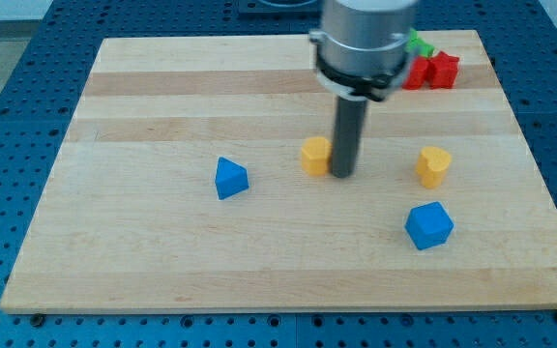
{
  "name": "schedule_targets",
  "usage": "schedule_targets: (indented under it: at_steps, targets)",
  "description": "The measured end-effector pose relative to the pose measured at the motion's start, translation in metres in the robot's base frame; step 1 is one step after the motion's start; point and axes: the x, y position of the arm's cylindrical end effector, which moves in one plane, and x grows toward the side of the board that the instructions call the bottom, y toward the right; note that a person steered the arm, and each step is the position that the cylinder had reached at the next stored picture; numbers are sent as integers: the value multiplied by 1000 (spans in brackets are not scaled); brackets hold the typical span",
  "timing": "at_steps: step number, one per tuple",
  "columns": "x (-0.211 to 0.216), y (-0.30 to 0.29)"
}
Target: Move the yellow hexagon diagonally to the top right of the blue triangle
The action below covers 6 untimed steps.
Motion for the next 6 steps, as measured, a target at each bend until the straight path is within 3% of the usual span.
schedule_targets:
  at_steps: [1,3,4,6]
  targets:
    - [-15,-48]
    - [-94,-51]
    - [-90,-89]
    - [-40,-124]
